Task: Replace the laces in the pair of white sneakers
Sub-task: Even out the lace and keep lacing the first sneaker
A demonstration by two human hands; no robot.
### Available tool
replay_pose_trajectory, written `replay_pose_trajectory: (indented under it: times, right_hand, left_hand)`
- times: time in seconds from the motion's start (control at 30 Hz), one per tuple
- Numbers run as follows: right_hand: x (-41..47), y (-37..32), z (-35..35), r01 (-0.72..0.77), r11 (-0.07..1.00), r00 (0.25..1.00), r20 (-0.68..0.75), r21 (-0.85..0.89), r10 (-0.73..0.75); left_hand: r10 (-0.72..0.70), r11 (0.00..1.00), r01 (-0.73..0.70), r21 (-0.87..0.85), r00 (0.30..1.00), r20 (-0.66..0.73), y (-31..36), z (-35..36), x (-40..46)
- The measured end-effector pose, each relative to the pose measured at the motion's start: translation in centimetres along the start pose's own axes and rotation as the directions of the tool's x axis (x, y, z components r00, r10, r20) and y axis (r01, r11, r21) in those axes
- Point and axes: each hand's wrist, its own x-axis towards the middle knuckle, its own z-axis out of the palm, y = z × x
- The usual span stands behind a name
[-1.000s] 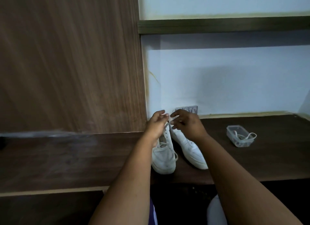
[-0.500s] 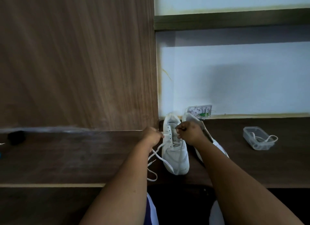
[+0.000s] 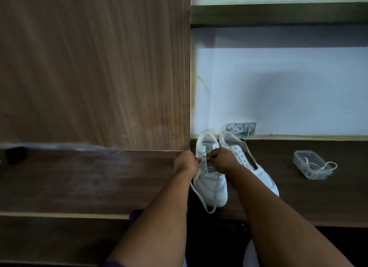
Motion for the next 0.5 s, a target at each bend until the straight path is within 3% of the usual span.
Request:
replay_pose_trajectory:
  times: [0.5]
  right_hand:
    - [-0.74,-0.37,-0.73,-0.01,0.999,0.994,0.107,-0.038,0.014]
  left_hand:
    - [0.061,0.994,-0.053,-0.092,0.995,0.081,-0.42,0.46,0.26]
